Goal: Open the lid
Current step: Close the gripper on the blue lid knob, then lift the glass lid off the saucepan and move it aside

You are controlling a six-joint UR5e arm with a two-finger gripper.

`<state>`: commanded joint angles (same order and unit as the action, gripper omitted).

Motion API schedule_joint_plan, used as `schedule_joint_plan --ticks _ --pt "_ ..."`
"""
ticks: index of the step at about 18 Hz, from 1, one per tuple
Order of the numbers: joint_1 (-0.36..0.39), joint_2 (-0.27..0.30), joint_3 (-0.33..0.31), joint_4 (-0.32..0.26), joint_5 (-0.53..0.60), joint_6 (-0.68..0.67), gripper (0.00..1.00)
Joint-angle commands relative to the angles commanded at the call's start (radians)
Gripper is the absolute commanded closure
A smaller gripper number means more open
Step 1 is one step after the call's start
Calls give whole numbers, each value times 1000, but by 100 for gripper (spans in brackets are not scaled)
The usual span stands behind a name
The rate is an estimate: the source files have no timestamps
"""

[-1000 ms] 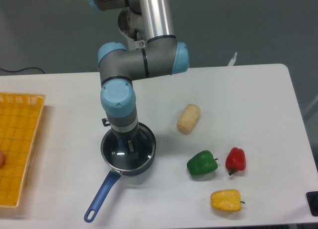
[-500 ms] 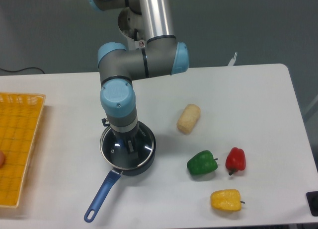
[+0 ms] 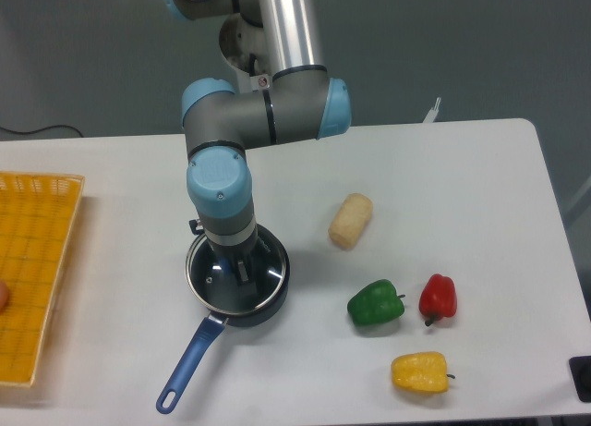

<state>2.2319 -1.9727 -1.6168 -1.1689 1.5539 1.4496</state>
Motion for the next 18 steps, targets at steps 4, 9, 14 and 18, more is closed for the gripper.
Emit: schedule_joint_plan --ticks 4,9,14,18 --pt "8 8 0 -2 0 3 61" --pt "35 38 3 -6 3 12 61" --pt "67 61 12 -14 3 12 61" --pt "84 66 12 -18 9 14 61"
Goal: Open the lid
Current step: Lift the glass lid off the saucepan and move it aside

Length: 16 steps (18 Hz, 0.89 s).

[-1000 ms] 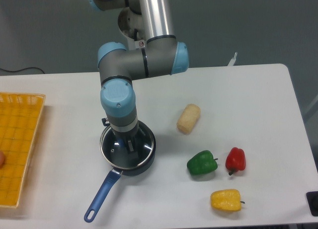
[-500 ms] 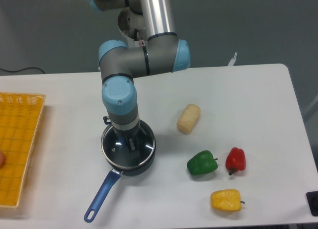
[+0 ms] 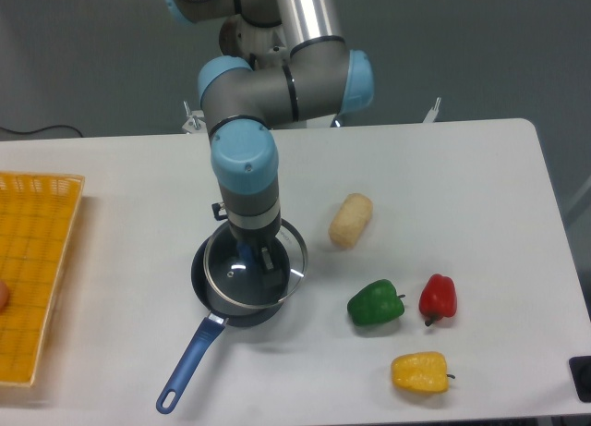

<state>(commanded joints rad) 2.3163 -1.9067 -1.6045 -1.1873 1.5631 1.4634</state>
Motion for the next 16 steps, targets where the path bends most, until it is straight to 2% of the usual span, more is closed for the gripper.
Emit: schedule_joint_plan --ticks 7,16 --pt "52 2 0 -46 5 0 61" --pt "130 2 0 -48 41 46 61"
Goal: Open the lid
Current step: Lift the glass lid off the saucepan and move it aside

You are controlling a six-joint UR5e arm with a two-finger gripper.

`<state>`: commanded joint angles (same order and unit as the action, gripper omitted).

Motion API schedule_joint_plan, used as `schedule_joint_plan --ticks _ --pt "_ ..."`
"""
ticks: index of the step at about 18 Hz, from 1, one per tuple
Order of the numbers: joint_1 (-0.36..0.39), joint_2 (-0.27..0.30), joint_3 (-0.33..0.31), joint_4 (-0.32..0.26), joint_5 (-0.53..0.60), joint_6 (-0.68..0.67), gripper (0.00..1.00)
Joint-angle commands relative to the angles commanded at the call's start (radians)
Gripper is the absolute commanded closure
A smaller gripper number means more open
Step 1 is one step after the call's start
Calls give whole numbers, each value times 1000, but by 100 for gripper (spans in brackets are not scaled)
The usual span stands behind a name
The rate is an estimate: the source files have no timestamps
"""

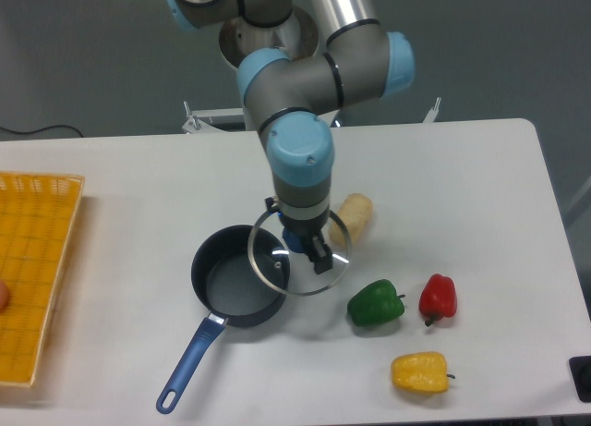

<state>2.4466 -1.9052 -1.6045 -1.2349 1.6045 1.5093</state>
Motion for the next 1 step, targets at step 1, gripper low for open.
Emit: schedule_joint_plan --ticks 1 --pt "6 -2 0 0 0 3 61"
